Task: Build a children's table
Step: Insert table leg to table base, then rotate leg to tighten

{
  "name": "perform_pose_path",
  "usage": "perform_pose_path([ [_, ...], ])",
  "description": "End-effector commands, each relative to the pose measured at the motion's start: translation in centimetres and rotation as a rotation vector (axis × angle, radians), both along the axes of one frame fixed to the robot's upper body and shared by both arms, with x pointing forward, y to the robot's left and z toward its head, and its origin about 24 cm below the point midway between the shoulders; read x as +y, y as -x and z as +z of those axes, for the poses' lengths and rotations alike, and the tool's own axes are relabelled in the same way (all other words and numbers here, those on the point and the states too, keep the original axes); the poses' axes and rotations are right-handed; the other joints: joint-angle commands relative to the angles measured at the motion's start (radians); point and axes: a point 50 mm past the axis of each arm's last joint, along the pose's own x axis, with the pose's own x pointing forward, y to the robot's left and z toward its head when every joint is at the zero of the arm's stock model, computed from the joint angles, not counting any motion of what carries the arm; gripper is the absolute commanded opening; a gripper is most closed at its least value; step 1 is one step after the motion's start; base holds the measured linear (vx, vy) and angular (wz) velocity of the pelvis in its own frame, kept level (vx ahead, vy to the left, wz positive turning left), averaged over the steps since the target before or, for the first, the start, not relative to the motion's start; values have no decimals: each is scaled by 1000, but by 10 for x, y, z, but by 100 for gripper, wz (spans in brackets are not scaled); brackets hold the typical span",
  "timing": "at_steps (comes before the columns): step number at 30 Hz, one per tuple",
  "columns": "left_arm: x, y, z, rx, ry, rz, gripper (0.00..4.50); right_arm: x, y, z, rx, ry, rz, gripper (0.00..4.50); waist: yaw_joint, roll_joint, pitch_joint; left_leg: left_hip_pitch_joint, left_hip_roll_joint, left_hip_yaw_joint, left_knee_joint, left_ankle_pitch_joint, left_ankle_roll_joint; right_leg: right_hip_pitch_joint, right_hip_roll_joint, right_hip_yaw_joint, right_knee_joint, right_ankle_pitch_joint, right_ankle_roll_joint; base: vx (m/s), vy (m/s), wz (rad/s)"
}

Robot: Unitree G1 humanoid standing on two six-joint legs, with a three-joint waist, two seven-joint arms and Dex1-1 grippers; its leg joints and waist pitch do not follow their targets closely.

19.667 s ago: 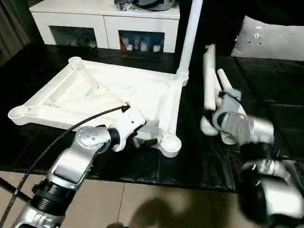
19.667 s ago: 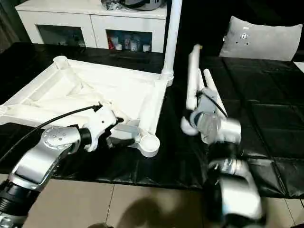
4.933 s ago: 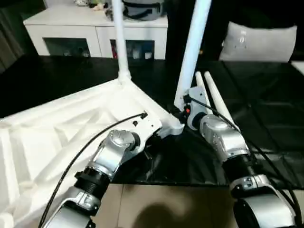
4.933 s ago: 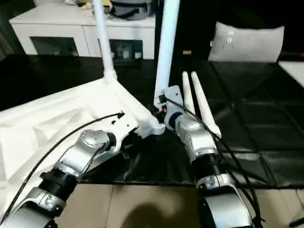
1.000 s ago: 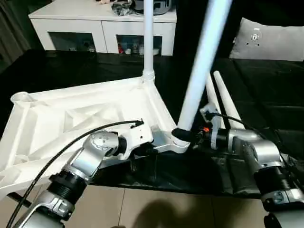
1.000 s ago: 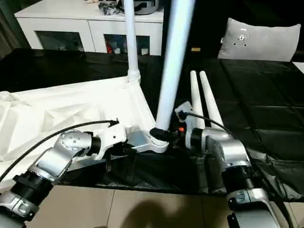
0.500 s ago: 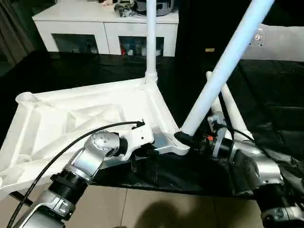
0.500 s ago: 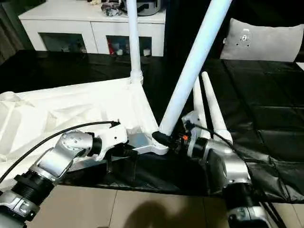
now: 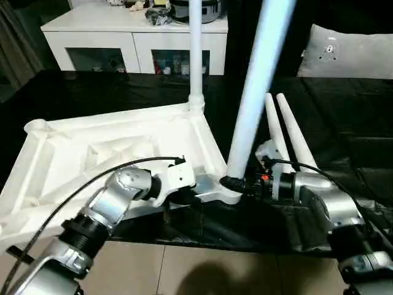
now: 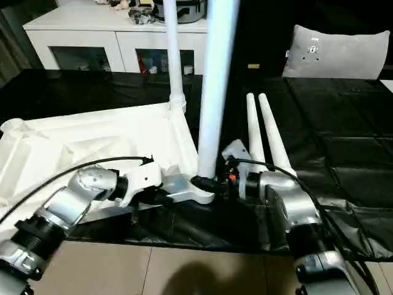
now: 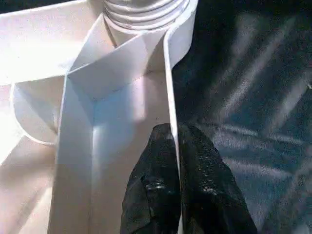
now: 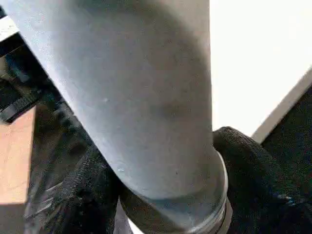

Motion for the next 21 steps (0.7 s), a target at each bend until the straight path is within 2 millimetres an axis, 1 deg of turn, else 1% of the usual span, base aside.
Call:
perform_pose_path([
  [1, 9, 1, -6, 23, -102, -52, 0, -11, 16, -37, 181, 151, 5, 257, -1, -6, -38, -5, 48, -11, -69, -220, 37, 44, -70, 56, -87, -258, -175, 0, 0, 0],
  [2, 9, 0, -6, 23, -104, -51, 0, -11, 15, -37, 184, 150, 9, 257, -1, -5, -38, -4, 48, -12, -69, -232, 32, 45, -72, 56, -87, -273, -173, 0, 0, 0],
  [3, 10, -2, -5, 23, -109, -45, 0, -10, 14, -35, 191, 145, 21, 257, 0, -6, -38, -2, 48, -12, -70, -237, 30, 44, -72, 57, -88, -277, -171, 0, 0, 0],
  [4, 11, -3, -5, 23, -110, -42, 0, -10, 13, -34, 192, 142, 26, 257, 0, -6, -38, -3, 47, -12, -70, -235, 30, 45, -72, 57, -88, -277, -171, 0, 0, 0],
  [5, 12, -5, -4, 25, -112, -36, 0, -9, 13, -33, 195, 139, 34, 257, 2, -12, -39, -2, 48, -11, -69, -224, 33, 45, -72, 58, -85, -270, -171, 0, 0, 0],
  [6, 12, -6, -4, 25, -112, -36, 0, -9, 13, -33, 196, 140, 34, 257, 3, -10, -39, -3, 48, -11, -69, -220, 34, 45, -72, 58, -86, -268, -171, 0, 0, 0],
  [8, 13, -6, -4, 27, -113, -36, 0, -9, 13, -35, 200, 141, 37, 257, 4, -13, -40, -4, 50, -11, -69, -211, 32, 45, -75, 58, -85, -258, -172, 0, 0, 0],
  [9, 13, -6, -4, 27, -113, -36, 0, -9, 13, -35, 200, 141, 37, 257, 3, -13, -39, -6, 49, -11, -69, -210, 33, 45, -74, 59, -85, -259, -172, 0, 0, 0],
  [13, 12, -6, -5, 41, -99, -20, 0, -8, 14, -38, 211, 128, 19, 257, 2, -13, -37, -4, 50, -12, -72, -231, 28, 44, -75, 58, -89, -296, -165, 0, 0, 0],
  [14, 11, -6, -7, 51, -81, -1, 0, -7, 15, -41, 213, 125, -15, 257, 2, -9, -37, -3, 50, -12, -73, -237, 25, 43, -75, 59, -91, -303, -161, 0, 0, 0],
  [16, 10, -5, -8, 60, -60, 25, 0, -6, 15, -44, 212, 123, -59, 257, 1, -10, -35, -3, 50, -12, -75, -244, 22, 42, -75, 59, -92, -313, -160, 0, 0, 0],
  [17, 6, -5, -10, 66, -27, 76, 0, -3, 14, -49, 207, 122, -140, 257, -6, -12, -26, 1, 47, -13, -81, -296, 6, 40, -76, 59, -101, -402, -139, 0, 0, 0],
  [18, 4, -4, -11, 69, -9, 104, 0, -2, 13, -51, 204, 121, -190, 257, -7, -11, -22, 6, 47, -15, -84, -325, 2, 37, -77, 57, -106, -454, -127, 0, 0, 0],
  [19, 3, -4, -11, 70, -4, 112, 0, -1, 12, -51, 203, 121, -204, 257, -11, -9, -18, 12, 46, -15, -84, -359, -4, 32, -78, 58, -113, -511, -114, 0, 0, 0],
  [20, -10, -3, -13, 88, 66, 213, 0, 5, 6, -57, 209, 106, -365, 257, -23, -11, -13, 21, 46, -18, -86, -414, -20, 27, -81, 55, -123, -599, -94, 0, 0, 0],
  [21, -15, -3, -13, 96, 86, 242, 0, 7, 5, -58, 214, 102, -413, 257, -35, -13, -8, 27, 40, -26, -84, -457, -33, 22, -82, 45, -136, -696, -55, 0, 0, 0],
])
